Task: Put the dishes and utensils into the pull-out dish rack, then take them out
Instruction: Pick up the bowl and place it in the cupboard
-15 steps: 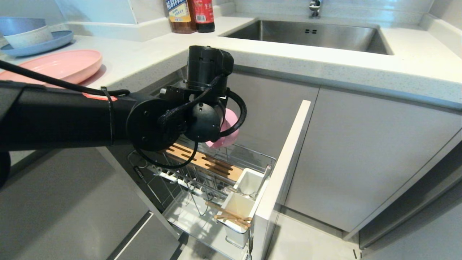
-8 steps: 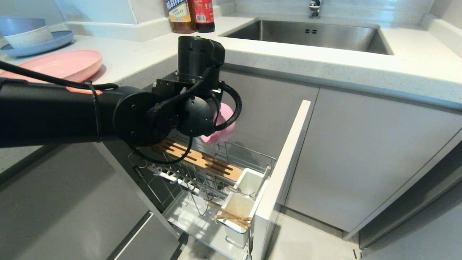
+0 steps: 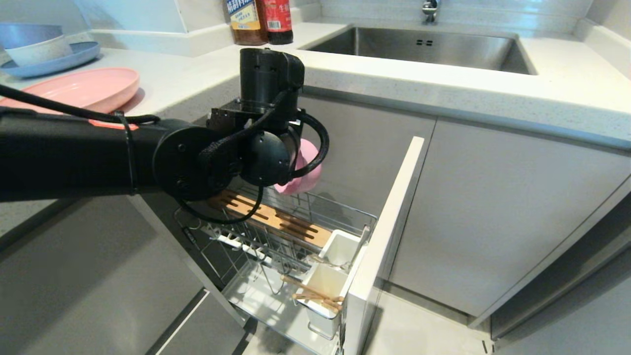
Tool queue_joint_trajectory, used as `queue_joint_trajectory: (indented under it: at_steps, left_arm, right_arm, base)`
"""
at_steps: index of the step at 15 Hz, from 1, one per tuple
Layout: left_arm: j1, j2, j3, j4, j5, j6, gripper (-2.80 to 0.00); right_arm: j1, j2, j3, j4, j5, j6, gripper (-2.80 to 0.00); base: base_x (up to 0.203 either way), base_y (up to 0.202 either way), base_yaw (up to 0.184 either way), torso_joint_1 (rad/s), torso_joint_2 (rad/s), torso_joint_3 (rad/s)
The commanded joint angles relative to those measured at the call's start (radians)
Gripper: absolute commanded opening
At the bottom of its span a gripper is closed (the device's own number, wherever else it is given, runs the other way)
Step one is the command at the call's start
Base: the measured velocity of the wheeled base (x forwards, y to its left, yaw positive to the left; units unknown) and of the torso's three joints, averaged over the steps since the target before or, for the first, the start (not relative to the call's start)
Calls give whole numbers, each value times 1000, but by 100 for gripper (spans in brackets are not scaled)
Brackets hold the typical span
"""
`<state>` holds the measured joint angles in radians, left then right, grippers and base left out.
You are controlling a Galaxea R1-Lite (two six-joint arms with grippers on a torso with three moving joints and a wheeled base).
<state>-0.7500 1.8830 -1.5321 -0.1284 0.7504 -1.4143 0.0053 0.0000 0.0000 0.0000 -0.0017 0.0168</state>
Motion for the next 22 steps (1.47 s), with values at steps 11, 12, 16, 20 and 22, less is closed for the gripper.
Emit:
queue_joint_trajectory:
  at_steps: [11, 12, 16, 20, 22]
  left_arm:
    - [-35, -25, 179, -290, 26, 7, -280]
    - [-35, -19, 206, -344, 25, 7, -280]
    - [-32, -8, 337, -541, -1, 11, -280]
    - [-34, -9, 447, -713, -18, 8, -280]
    - [-34, 1, 469, -751, -32, 9, -280]
  right_arm:
    - [1, 0, 2, 0, 0, 0, -280]
    - [1, 0, 2, 0, 0, 0, -280]
    - [1, 0, 2, 0, 0, 0, -280]
    - [1, 0, 2, 0, 0, 0, -280]
    - [1, 0, 2, 0, 0, 0, -280]
  base:
    - [0, 0, 0, 0, 0, 0]
    - [0, 0, 0, 0, 0, 0]
    - [0, 0, 0, 0, 0, 0]
    - [0, 0, 0, 0, 0, 0]
    - [0, 0, 0, 0, 0, 0]
